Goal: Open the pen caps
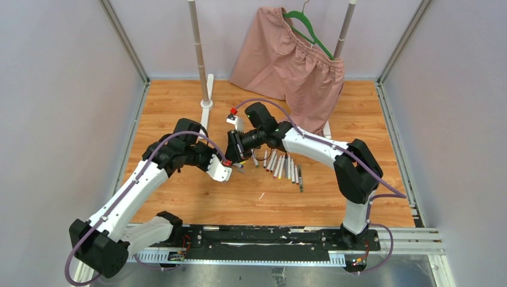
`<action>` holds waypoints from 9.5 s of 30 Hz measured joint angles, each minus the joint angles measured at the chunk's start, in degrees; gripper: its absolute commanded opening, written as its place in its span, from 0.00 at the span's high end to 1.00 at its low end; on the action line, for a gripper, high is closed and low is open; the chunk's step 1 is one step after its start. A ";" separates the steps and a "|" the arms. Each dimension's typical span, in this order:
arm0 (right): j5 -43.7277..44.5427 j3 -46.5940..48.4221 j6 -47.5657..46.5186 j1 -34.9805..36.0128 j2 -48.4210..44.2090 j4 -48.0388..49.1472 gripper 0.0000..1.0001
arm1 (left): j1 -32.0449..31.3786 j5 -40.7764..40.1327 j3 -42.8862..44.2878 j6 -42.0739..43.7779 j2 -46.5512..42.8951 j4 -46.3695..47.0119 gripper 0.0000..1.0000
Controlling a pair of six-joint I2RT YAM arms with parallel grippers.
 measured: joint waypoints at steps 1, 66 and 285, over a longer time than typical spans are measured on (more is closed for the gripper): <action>0.00 0.02 0.04 0.04 0.00 0.04 0.74 | 0.00 -0.15 -0.31 0.61 -0.39 -0.02 1.00; 9.86 -28.92 -5.90 -0.31 -24.61 -4.98 1.00 | 16.96 -13.64 -0.57 6.03 12.31 15.72 1.00; 25.68 -5.99 6.54 5.16 -11.80 5.84 1.00 | 0.96 -2.25 -0.90 -10.47 -1.77 6.38 1.00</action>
